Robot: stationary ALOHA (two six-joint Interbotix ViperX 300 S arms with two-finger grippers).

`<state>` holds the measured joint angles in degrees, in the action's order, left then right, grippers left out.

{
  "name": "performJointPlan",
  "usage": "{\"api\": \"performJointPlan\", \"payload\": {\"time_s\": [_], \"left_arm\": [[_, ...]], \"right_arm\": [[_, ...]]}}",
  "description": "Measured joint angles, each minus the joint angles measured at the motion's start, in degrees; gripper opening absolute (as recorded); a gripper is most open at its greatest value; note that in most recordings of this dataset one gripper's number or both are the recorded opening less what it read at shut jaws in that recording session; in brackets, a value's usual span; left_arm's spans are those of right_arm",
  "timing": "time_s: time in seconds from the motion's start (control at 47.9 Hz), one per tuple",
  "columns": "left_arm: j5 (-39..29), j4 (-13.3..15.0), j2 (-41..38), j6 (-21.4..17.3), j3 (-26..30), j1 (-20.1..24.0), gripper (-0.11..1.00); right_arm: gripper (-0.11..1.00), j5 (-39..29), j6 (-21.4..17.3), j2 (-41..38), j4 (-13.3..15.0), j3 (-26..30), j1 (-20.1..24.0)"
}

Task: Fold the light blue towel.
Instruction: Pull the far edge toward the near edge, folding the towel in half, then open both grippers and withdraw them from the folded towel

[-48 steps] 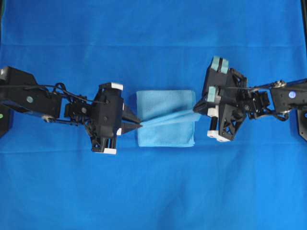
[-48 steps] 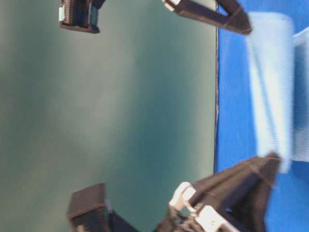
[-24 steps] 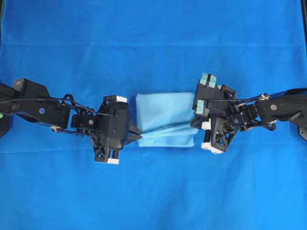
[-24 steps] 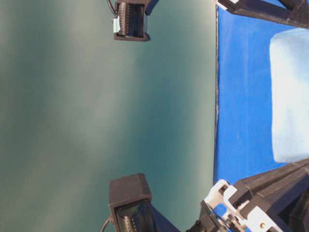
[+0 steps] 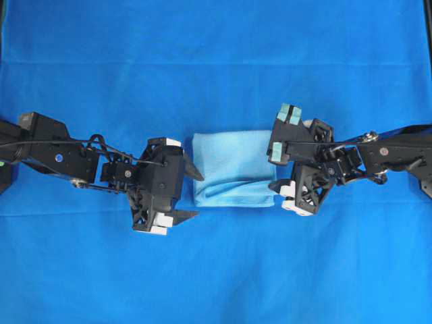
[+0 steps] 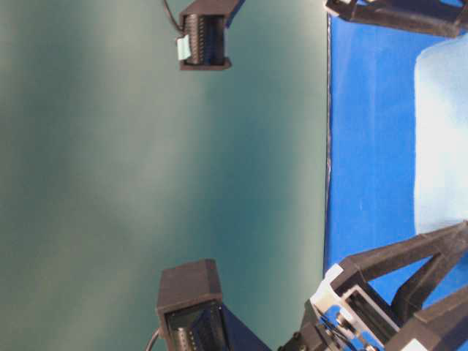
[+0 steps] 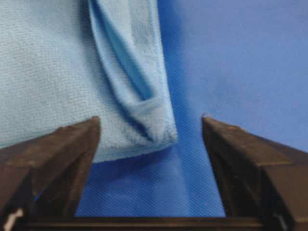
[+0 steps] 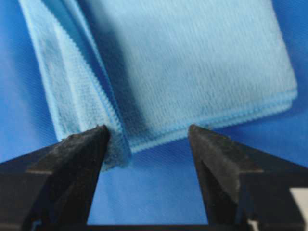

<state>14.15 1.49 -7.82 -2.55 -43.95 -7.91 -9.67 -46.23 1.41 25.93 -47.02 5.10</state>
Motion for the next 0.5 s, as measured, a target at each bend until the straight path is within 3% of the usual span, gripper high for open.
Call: {"api": "performJointPlan", "payload": {"time_s": [0.104,0.501], "left_arm": [[-2.4,0.0,1.9,0.0,0.1,0.0,0.72],[-12.0,0.0,18.3,-0.7,-1.9,-0.1,0.72]], "right_arm": [[0.66,-0.5,0.2,1.6,0.1,0.6,0.8],[0.65,-12.5,0.4,18.4,1.8,1.4,5.1]]}}
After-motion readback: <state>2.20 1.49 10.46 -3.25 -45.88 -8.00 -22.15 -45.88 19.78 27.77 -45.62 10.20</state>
